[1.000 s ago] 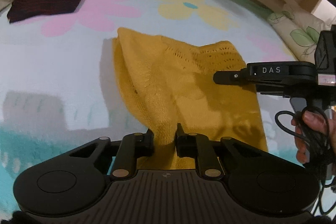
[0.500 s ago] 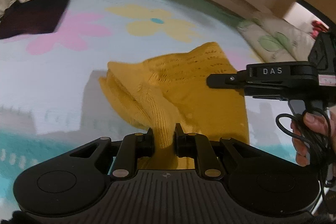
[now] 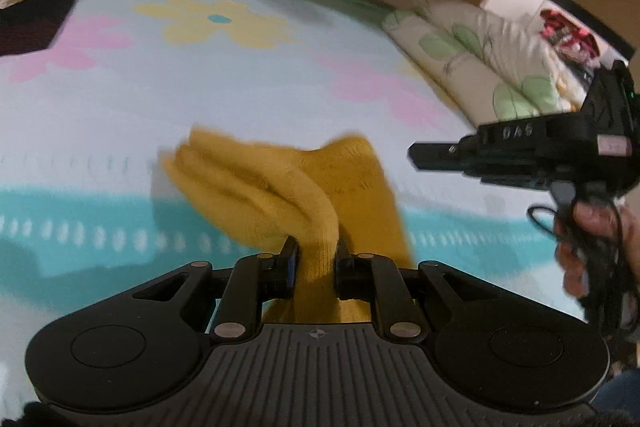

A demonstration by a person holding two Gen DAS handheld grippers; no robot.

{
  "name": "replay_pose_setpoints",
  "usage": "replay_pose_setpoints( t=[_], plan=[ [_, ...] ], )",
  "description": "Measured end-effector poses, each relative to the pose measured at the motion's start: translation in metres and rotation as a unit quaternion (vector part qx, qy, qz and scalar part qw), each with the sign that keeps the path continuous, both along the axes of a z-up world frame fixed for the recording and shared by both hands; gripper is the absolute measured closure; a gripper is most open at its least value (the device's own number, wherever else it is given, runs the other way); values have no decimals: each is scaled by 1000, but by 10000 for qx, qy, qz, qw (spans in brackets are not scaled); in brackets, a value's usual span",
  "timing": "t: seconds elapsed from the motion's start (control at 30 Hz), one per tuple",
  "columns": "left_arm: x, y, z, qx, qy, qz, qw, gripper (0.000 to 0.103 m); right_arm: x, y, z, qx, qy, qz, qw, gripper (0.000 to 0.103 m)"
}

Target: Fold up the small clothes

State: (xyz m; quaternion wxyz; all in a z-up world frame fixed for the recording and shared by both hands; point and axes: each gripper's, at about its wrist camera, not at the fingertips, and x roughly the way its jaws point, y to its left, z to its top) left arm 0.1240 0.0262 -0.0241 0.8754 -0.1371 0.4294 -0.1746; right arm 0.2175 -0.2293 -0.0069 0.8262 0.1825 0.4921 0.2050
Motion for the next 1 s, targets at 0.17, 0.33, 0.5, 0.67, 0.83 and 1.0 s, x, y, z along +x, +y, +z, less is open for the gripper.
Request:
replay_pose_setpoints(
  t=[0.17,0.33,0.5,0.67,0.83,1.0],
  plan=[
    [-14,4,-21,181,347,315,9987,88,-13,-31,-10,-42,124,-315,9994,89],
    [-18,30,-35,378,656,893,9931,88,-13,-41,-18,-40,184,-376,9991,82],
    [-21,45,-51,398,1038,1147,9872,83,-15,-35,-18,-111,120,-209,9996,81],
    [-23,35,-31,814,562,1173,9882,83,-23,-30,-16,-224,113,-42,9997,62],
    [-7,14,-7,1247,-156,839,9885,83,-27,-19,-12,-460,-52,167,9988,49],
    [39,-1,-16,1312,9,637,9893,83,-19,-2,-23,-691,35,262,9973,46]
  ],
)
